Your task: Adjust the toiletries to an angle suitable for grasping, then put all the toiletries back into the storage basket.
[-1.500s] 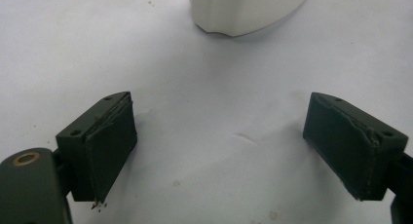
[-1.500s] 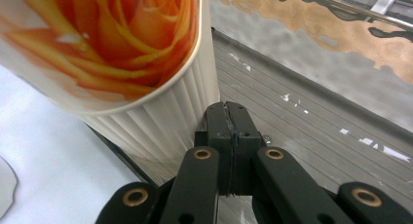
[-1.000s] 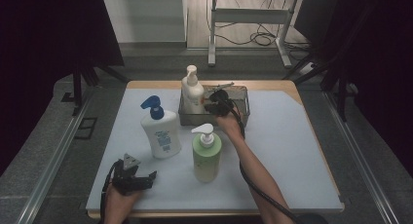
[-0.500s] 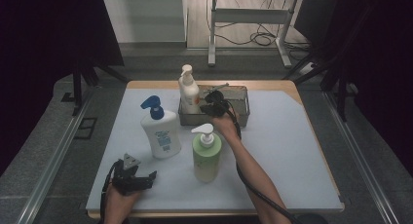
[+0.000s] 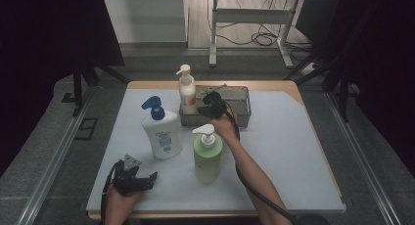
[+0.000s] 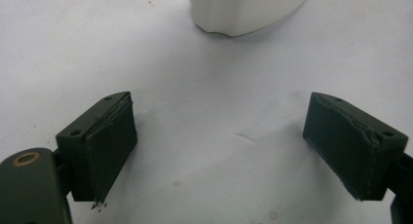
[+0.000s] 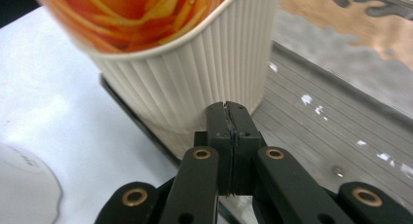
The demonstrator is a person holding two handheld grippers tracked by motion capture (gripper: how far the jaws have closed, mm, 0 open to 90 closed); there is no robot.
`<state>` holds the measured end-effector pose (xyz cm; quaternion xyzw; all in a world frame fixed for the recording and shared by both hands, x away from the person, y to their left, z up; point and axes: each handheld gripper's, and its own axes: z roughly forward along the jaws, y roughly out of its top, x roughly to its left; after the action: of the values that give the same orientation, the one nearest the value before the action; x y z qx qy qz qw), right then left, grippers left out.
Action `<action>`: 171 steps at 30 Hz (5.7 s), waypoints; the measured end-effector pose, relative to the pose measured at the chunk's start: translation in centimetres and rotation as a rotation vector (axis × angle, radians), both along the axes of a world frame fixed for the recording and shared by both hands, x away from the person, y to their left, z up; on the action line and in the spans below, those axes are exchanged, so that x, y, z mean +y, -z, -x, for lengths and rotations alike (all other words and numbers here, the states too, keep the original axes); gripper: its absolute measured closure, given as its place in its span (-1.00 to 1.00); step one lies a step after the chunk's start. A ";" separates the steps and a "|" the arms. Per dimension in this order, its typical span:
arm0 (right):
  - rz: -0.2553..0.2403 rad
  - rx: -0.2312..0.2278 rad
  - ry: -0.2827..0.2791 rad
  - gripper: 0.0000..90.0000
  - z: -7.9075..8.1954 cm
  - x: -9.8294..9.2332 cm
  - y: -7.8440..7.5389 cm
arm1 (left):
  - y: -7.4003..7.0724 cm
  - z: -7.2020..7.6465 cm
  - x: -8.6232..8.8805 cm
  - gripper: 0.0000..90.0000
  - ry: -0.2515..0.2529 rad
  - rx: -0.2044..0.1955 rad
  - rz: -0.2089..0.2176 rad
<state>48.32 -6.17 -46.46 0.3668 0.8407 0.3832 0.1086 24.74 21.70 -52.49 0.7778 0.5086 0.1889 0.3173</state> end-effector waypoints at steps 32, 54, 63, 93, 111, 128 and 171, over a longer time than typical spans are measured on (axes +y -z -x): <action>-0.019 -0.022 -0.009 0.80 0.4 -0.3 -0.6 | 0.0 0.0 0.0 -0.73 0.000 -0.001 0.000; -0.039 -0.064 -0.064 0.23 2.5 -2.9 -3.1 | 0.0 0.0 0.0 -0.73 0.001 -0.003 0.001; -0.053 -0.080 -0.083 -0.17 3.4 -4.3 -3.6 | 0.0 0.0 0.0 -0.73 0.001 -0.003 0.001; -0.027 -0.133 -0.133 -0.63 7.3 -8.7 -4.2 | 0.0 0.0 0.0 -0.73 -0.001 -0.004 0.001; 0.001 -0.122 -0.161 -0.75 9.8 -11.1 -3.3 | 0.0 0.0 0.0 -0.73 0.003 -0.002 -0.003; 0.036 -0.093 -0.208 -1.00 13.4 -13.1 -1.6 | 0.0 0.1 0.0 -0.73 0.002 -0.002 -0.003; -0.041 -0.076 -0.399 -1.00 17.6 -8.4 -2.3 | 0.0 0.0 0.0 -0.73 0.002 -0.002 -0.003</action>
<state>30.76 -14.52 -44.12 0.1804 0.8840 0.4278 0.0548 24.69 21.71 -52.50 0.7788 0.5071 0.1900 0.3166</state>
